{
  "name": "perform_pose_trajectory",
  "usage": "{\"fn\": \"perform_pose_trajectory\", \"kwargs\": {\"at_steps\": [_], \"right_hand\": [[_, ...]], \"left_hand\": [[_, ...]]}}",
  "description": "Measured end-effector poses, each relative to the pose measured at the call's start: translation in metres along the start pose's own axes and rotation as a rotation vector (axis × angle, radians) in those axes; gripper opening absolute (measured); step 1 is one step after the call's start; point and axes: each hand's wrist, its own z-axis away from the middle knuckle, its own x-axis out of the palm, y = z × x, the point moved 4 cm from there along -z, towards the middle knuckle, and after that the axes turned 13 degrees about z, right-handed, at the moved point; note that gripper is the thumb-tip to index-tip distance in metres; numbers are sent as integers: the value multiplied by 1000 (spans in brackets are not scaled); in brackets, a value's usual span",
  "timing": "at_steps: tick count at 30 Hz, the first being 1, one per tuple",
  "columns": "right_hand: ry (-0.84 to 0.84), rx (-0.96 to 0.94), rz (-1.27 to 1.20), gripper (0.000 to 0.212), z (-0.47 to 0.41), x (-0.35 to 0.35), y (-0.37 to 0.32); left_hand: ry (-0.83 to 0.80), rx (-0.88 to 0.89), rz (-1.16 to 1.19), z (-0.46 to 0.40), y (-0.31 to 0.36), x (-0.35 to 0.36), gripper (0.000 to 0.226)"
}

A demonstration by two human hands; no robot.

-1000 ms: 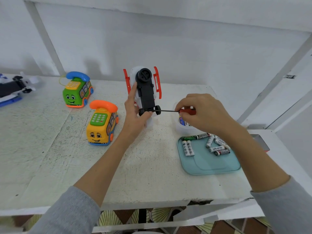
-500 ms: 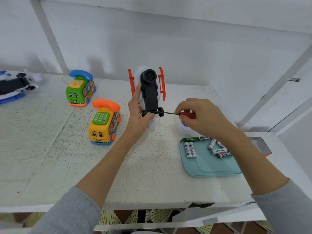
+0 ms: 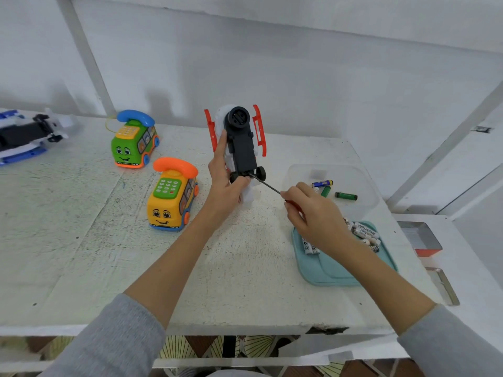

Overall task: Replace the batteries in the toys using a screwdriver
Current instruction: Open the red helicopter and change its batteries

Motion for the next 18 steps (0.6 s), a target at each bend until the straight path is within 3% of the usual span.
{"fn": "perform_pose_trajectory", "kwargs": {"at_steps": [18], "right_hand": [[304,-35,-24,11,-3,-26,-6]], "left_hand": [[-2,15,20,-3,-5,-2,74]]}}
